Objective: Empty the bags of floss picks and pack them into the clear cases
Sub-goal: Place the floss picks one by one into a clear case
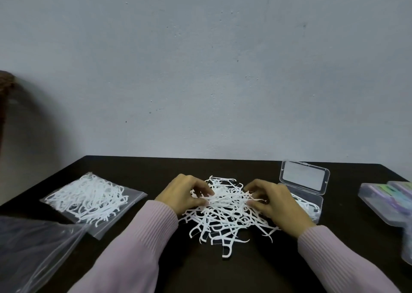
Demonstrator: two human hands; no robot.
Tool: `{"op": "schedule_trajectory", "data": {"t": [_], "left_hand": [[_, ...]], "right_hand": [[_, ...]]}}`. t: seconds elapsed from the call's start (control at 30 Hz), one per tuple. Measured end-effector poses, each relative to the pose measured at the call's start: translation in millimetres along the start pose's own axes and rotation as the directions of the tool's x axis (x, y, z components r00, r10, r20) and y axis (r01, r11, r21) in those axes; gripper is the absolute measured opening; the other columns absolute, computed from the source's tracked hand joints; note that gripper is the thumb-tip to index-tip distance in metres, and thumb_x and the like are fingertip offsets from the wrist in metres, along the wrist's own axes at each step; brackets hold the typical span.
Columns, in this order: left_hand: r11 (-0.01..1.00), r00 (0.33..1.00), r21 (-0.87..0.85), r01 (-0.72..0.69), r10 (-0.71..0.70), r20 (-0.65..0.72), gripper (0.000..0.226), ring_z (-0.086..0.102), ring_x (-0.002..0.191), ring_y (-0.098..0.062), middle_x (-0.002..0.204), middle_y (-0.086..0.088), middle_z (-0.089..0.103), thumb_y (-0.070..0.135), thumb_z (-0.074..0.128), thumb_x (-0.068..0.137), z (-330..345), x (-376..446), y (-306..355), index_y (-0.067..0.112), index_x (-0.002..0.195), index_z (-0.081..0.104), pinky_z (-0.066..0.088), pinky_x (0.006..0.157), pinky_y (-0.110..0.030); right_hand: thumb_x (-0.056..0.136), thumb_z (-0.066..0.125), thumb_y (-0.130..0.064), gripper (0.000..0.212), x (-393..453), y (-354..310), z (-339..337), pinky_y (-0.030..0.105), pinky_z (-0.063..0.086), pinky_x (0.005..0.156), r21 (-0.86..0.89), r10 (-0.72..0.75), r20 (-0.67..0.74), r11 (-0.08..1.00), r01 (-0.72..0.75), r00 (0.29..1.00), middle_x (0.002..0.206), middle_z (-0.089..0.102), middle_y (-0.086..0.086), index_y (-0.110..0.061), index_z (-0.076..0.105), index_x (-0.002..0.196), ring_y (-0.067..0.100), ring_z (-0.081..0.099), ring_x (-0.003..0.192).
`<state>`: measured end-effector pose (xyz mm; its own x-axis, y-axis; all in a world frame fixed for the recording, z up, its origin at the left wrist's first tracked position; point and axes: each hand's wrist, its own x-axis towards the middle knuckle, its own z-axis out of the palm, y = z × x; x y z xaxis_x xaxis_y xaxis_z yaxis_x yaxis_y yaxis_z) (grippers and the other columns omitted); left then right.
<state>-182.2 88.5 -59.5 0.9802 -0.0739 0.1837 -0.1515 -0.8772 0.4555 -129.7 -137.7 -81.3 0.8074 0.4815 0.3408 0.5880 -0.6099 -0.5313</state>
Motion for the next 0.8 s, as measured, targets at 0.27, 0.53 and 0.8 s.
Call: {"op": "schedule_trajectory", "data": {"t": [0.27,0.53,0.8], "left_hand": [[0.987,0.995,-0.163,0.008,-0.024,-0.096,0.02,0.061,0.083,0.001,0.084,0.012,0.067,0.014,0.076,0.076,2,0,-1,0.027,0.091,0.071,0.047,0.079,-0.009],[0.929,0.981,-0.367,-0.041,-0.032,-0.192,0.015,0.065,0.073,-0.002,0.073,0.003,0.071,0.007,0.076,0.075,-1,-2,3,0.021,0.08,0.074,0.049,0.069,-0.013],[0.788,0.965,-0.605,-0.113,-0.057,-0.255,0.011,0.069,0.08,-0.018,0.079,-0.005,0.072,0.008,0.076,0.073,12,6,21,0.014,0.083,0.075,0.056,0.078,-0.026]], "right_hand": [[0.078,0.073,-0.023,0.009,-2,-2,-13,0.004,0.042,0.06,0.164,0.079,-0.074,0.984,-0.066,0.994,0.073,0.067,-0.008,-0.028,0.07,0.084,-0.002,0.062,0.071],[0.079,0.072,-0.014,0.01,-3,4,-31,0.002,0.042,0.056,0.288,0.175,-0.11,0.948,-0.137,0.978,0.07,0.066,-0.004,-0.022,0.071,0.085,-0.002,0.062,0.061],[0.076,0.072,-0.005,0.015,-12,27,-69,0.005,0.042,0.052,0.421,0.325,-0.242,0.884,-0.203,0.914,0.076,0.064,-0.003,-0.015,0.072,0.087,-0.004,0.059,0.063]]}}
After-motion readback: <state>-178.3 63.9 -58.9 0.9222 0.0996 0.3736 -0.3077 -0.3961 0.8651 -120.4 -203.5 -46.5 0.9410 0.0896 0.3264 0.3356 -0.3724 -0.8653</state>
